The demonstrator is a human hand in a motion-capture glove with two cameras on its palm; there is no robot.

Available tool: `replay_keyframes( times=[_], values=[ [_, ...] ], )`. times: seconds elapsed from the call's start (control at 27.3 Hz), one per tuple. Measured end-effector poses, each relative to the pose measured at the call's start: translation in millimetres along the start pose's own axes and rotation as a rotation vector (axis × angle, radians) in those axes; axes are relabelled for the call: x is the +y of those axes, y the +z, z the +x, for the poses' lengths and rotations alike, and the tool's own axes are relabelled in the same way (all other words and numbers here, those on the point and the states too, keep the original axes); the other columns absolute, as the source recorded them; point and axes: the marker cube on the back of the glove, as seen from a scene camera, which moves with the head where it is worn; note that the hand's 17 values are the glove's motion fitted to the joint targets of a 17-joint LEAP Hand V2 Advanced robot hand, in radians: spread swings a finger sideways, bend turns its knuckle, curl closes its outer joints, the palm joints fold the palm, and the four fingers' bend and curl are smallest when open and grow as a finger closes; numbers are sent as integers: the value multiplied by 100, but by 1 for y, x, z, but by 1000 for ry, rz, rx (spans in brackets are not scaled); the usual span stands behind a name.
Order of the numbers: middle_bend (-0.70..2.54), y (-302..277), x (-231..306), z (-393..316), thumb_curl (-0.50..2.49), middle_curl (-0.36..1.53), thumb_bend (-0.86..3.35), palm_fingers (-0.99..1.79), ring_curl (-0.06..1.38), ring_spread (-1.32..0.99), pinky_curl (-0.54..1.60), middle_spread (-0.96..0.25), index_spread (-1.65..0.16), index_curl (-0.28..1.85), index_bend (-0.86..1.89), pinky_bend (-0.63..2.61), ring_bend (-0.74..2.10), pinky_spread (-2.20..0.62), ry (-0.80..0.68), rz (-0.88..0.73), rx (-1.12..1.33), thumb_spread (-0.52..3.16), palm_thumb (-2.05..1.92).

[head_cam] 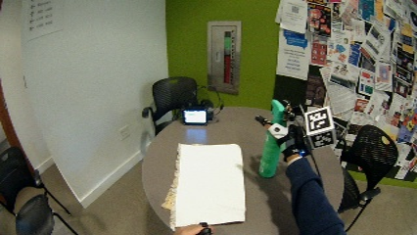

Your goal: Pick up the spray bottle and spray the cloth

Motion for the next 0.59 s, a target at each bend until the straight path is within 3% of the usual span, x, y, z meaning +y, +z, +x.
replay_keyframes(
  times=[0.15, 0.59],
  values=[
    [69, 28, 16, -16, 38, 34, -1, 74, 39, -14, 29, -9, -40, 3, -6, 56, 80, 21, -61, -105, 14, 95, 64],
    [63, 74, 40, 21, 44, 37, 1, 102, 39, -20, 35, -13, -34, 5, 9, 67, 78, -4, -69, -48, -134, 90, 84]
  ],
)
